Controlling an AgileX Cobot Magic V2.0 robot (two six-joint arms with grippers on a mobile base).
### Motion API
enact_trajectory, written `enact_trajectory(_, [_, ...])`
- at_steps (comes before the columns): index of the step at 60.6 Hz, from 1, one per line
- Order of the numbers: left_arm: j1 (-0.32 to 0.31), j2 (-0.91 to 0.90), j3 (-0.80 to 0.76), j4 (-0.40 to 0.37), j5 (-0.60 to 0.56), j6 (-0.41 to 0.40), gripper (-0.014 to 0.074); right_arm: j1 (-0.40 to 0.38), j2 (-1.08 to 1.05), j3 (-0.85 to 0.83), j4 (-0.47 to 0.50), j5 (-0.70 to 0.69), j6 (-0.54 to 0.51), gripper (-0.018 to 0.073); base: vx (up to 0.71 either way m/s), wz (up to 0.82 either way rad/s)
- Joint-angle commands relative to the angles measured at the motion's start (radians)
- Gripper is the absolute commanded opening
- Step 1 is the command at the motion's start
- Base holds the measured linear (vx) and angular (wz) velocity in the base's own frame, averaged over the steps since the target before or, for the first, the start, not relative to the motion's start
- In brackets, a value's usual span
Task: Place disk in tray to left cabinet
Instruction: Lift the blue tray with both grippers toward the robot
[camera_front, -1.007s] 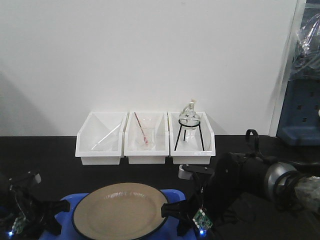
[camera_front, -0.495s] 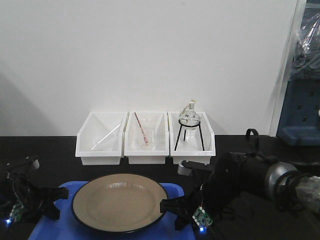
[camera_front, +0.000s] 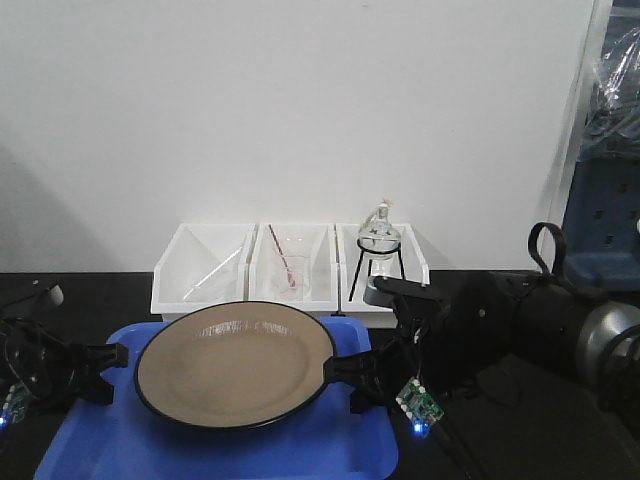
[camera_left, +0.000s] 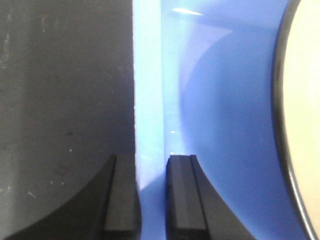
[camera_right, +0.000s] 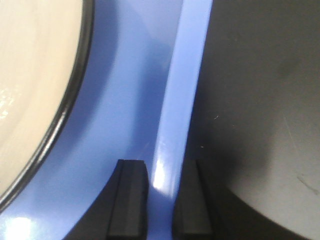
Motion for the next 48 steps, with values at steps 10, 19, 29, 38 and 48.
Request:
enact_trajectory(10, [-0.022, -0.128, -0.041, -0.092, 0.023, -0.076, -0.0001, 0.02, -0.118, -0.038, 0.059, -0.03, 0.001, -0.0008, 0.0, 0.0])
enact_trajectory(19, [-0.022, -0.14, -0.085, -0.089, 0.094, -0.076, -0.0001, 0.02, -0.149, -0.039, 0.059, -0.011, 0.019, -0.0008, 0.0, 0.0])
enact_trajectory(29, [-0.022, -0.14, -0.151, -0.088, 0.13, -0.102, -0.0001, 0.02, -0.18, -0.041, 0.06, -0.001, 0.019, -0.0008, 0.0, 0.0])
enact_trajectory(38, [-0.022, -0.14, -0.189, -0.086, 0.163, -0.102, -0.0001, 0.02, -0.197, -0.052, 0.062, 0.014, 0.022, -0.0006, 0.0, 0.0])
enact_trajectory(48, [-0.022, -0.143, -0.202, -0.086, 0.172, -0.122, -0.0001, 0.02, -0.198, -0.102, 0.062, 0.044, 0.022, -0.0006, 0.0, 0.0])
